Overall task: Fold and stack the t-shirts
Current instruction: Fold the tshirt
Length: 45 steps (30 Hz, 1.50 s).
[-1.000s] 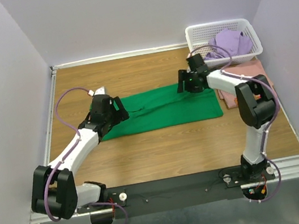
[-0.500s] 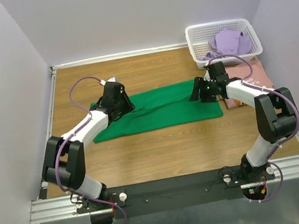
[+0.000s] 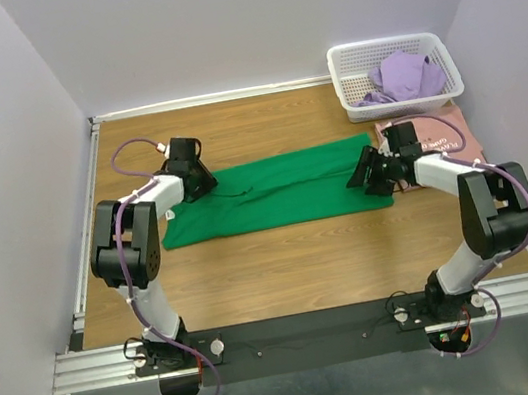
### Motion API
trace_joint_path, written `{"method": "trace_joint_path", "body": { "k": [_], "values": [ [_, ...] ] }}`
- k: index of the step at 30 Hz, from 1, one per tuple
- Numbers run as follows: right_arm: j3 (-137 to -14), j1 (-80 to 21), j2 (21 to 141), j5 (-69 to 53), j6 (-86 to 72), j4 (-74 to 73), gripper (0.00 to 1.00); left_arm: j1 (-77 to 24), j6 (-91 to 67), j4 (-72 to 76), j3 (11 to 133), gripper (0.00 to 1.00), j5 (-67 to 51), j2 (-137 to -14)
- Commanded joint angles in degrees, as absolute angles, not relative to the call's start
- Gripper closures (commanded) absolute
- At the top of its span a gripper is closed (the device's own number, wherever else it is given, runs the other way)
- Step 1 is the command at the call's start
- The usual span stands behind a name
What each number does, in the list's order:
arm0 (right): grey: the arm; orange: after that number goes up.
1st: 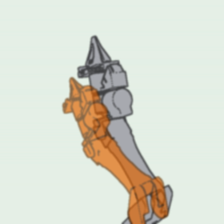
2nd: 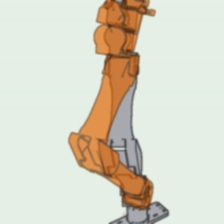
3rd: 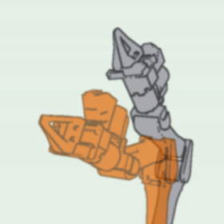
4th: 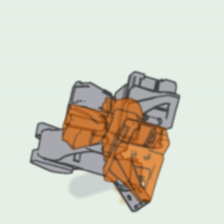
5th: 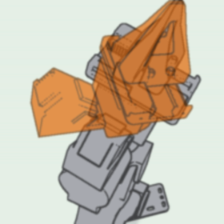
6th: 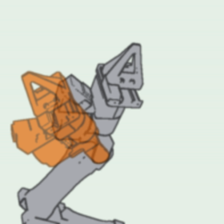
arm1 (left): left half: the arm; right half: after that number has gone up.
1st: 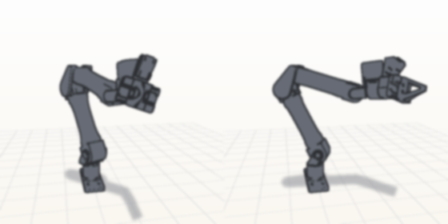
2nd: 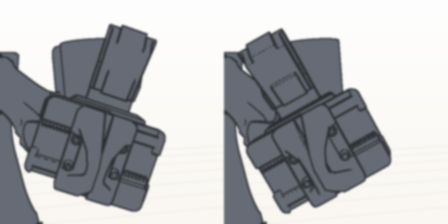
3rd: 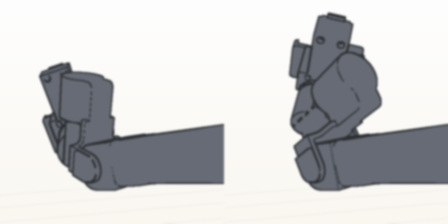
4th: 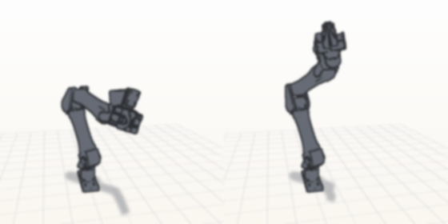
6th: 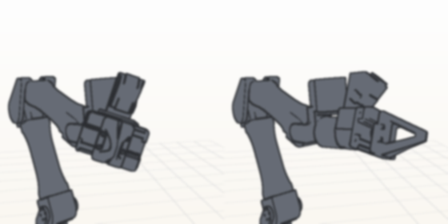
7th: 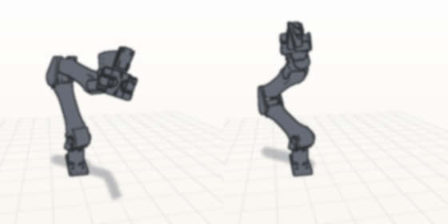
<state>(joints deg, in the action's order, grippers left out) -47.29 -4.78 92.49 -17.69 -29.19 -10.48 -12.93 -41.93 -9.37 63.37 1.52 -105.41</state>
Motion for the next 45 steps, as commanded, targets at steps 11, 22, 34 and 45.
{"method": "trace_joint_path", "body": {
  "k": [11, 22, 34, 45],
  "values": [
    [-39.7, -0.3, 87.3, -19.1, -30.6, -11.7, 0.28, -9.8, -42.0, -10.5, 66.5, 0.49, -2.3, -106.5],
    [-50.9, -12.7, 84.2, -7.4, -23.6, -22.2, 0.26, -11.8, -44.4, -23.5, 61.4, 0.22, 6.0, -82.0],
    [-56.5, -24.3, 92.6, 5.7, -21.6, -28.4, 0.42, -11.6, -51.7, -23.0, 43.1, 0.35, 10.8, -78.4],
    [-56.3, -25.8, 97.5, 10.0, -21.4, -30.9, 0.42, -10.3, -50.2, -23.9, 49.9, 0.38, 14.0, -90.3]
  ]
}}
